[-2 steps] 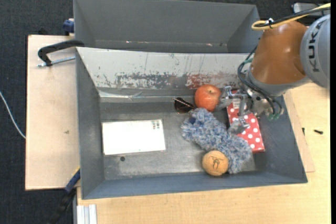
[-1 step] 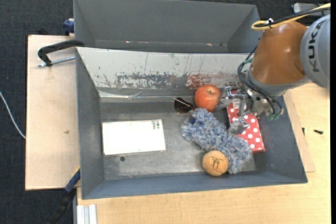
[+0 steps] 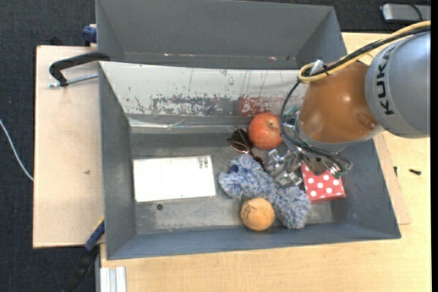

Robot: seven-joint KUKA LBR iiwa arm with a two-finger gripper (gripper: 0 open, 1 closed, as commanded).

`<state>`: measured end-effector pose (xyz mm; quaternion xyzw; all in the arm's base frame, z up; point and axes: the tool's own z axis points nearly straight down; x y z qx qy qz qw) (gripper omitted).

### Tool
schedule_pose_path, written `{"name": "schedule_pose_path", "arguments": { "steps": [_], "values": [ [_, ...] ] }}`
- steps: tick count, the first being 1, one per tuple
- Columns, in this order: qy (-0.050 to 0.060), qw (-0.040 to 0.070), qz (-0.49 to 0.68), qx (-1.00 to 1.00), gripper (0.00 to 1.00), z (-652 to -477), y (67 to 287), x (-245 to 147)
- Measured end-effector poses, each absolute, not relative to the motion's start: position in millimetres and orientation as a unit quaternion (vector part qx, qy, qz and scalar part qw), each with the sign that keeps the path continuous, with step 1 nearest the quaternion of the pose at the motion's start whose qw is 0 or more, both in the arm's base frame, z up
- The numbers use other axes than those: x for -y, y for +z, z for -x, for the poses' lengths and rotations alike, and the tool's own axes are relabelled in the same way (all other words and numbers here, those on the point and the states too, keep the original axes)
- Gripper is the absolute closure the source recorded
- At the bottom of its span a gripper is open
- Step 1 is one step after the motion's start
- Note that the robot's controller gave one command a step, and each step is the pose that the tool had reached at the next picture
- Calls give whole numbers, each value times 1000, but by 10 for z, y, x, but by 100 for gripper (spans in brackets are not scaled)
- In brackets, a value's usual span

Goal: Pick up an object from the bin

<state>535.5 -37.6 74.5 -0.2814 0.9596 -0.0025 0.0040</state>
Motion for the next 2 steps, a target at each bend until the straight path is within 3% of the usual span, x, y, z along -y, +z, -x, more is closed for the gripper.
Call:
{"name": "schedule_pose_path", "arguments": {
  "steps": [1, 2],
  "values": [
    [-3, 4, 282, -959, 100, -5355, 745, 375],
    [0, 3, 241, -971, 100, -5318, 1177, 214]
  ]
}}
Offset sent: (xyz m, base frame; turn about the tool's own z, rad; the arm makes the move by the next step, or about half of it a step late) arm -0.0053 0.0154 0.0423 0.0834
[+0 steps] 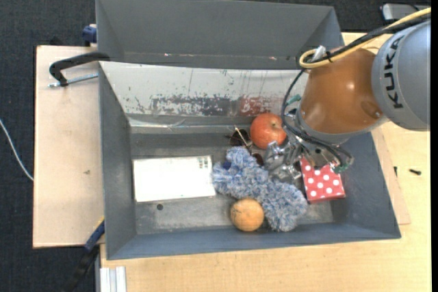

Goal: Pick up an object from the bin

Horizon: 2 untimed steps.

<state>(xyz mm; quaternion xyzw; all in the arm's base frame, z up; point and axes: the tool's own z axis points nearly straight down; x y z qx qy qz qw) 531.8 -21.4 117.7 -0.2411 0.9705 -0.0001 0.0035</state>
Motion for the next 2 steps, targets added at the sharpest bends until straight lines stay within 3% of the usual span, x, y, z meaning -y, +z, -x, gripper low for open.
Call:
{"name": "schedule_pose_path", "arguments": {
  "steps": [1, 2],
  "values": [
    [0, 4, 241, -970, 0, -5319, 1177, 212],
    [0, 4, 241, -970, 0, -5319, 1178, 212]
  ]
}}
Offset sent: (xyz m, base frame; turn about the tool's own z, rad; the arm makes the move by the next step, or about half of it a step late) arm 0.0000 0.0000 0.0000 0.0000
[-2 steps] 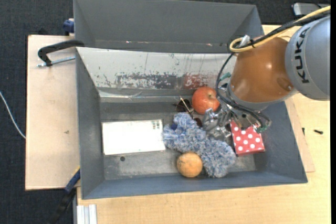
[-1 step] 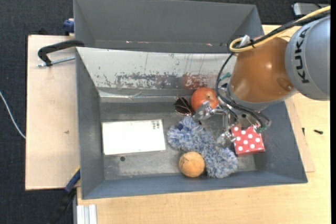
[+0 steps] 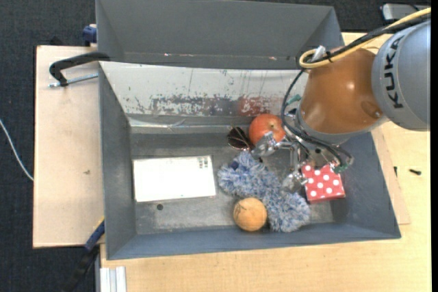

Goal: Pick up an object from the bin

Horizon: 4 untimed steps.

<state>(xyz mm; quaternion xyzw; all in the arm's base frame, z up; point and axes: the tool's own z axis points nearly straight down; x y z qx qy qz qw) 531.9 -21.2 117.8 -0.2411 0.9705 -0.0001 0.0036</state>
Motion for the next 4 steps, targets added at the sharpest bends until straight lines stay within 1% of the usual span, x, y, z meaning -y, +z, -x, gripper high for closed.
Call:
{"name": "schedule_pose_path", "arguments": {
  "steps": [1, 2, 3, 4],
  "values": [
    [0, 4, 241, -971, 0, -5319, 1177, 212],
    [0, 3, 265, -964, 0, -5494, 1115, 10],
    [0, 3, 275, -962, 0, -5564, 1087, -86],
    [-2, 2, 271, -962, 0, -5865, 829, -452]
  ]
}}
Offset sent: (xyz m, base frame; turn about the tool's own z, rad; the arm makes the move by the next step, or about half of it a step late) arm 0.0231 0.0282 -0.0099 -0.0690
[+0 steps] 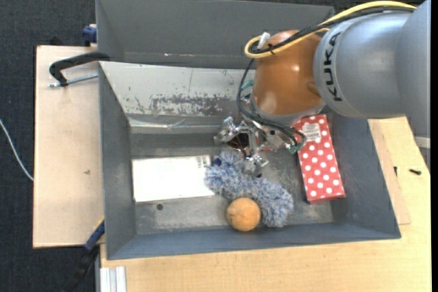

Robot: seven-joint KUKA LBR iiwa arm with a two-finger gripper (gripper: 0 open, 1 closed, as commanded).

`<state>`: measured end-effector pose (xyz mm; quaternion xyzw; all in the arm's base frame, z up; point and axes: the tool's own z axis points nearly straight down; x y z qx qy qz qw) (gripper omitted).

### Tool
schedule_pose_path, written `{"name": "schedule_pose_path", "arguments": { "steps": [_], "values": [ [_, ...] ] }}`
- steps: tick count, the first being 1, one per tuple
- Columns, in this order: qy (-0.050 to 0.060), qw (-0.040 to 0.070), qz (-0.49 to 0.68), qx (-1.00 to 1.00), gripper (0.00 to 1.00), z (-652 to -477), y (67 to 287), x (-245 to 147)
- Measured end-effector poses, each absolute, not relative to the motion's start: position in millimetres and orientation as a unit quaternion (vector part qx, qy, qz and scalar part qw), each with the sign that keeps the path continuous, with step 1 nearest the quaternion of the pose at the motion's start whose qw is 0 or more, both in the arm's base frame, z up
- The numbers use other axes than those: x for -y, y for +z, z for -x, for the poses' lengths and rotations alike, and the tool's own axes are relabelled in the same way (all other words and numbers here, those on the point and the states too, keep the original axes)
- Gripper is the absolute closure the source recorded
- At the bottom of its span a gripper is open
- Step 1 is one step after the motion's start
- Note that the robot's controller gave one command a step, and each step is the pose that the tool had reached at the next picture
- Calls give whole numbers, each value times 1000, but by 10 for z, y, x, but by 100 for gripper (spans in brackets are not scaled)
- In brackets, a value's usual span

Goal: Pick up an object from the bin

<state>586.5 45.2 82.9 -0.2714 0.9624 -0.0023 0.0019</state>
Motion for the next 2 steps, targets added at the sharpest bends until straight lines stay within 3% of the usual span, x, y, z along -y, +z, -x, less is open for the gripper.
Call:
{"name": "schedule_pose_path", "arguments": {
  "steps": [1, 2],
  "values": [
    [-1, 5, 437, -899, 100, -5749, 763, 89],
    [-1, 5, 438, -899, 100, -5749, 762, 87]
  ]
}}
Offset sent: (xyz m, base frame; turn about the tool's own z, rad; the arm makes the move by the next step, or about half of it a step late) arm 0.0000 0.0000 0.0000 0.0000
